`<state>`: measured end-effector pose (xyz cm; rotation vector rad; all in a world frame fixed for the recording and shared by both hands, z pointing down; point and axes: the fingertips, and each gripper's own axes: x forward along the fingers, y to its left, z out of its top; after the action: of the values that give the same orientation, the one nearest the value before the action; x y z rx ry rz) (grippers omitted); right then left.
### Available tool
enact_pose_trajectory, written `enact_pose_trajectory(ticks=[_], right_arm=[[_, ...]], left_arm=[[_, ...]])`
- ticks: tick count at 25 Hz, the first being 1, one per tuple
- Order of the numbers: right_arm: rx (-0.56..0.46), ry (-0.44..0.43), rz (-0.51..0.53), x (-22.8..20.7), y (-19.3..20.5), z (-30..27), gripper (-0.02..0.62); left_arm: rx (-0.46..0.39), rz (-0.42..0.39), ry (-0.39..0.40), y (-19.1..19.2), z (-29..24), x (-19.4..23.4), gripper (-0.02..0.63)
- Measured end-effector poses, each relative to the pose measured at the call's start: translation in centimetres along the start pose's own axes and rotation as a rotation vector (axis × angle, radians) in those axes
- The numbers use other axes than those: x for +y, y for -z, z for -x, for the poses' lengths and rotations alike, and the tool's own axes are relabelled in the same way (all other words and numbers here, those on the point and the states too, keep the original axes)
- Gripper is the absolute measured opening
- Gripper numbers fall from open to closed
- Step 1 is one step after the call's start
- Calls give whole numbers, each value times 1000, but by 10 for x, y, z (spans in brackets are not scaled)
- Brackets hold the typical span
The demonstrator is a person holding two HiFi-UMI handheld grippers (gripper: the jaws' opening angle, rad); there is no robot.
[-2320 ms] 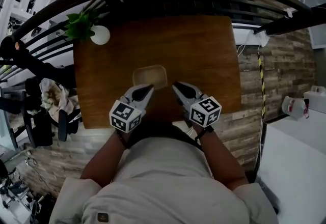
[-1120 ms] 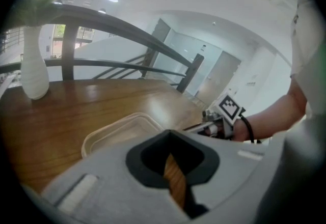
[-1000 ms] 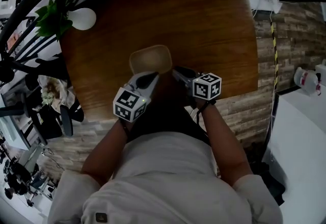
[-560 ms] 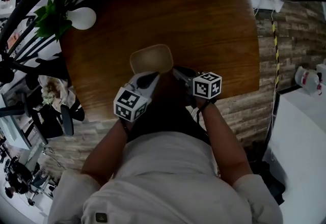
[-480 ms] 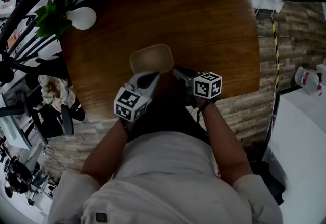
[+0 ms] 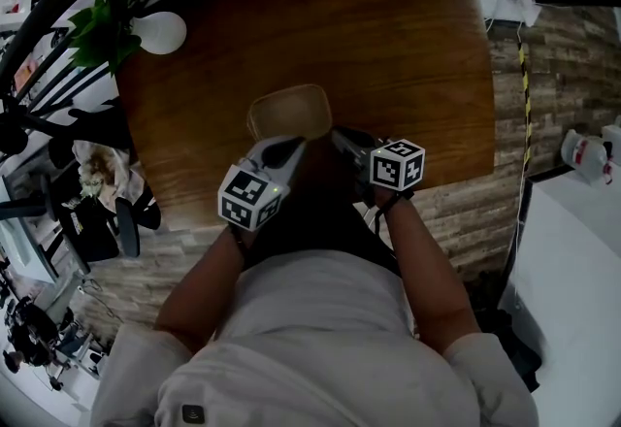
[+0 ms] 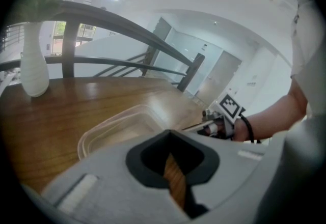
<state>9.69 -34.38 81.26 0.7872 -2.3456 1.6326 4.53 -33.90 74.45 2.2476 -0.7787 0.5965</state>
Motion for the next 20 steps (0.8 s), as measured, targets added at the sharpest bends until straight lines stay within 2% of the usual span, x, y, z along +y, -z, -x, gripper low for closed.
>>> enact_pose_trajectory(ticks=[11, 20], right_arm=[[-21, -39, 33, 29, -7, 14, 8], [-25, -121, 119, 86, -19, 38, 8]], left_arm=[[-18, -9, -19, -4, 14, -13, 3], [-50, -21, -72, -14, 40, -31, 3]])
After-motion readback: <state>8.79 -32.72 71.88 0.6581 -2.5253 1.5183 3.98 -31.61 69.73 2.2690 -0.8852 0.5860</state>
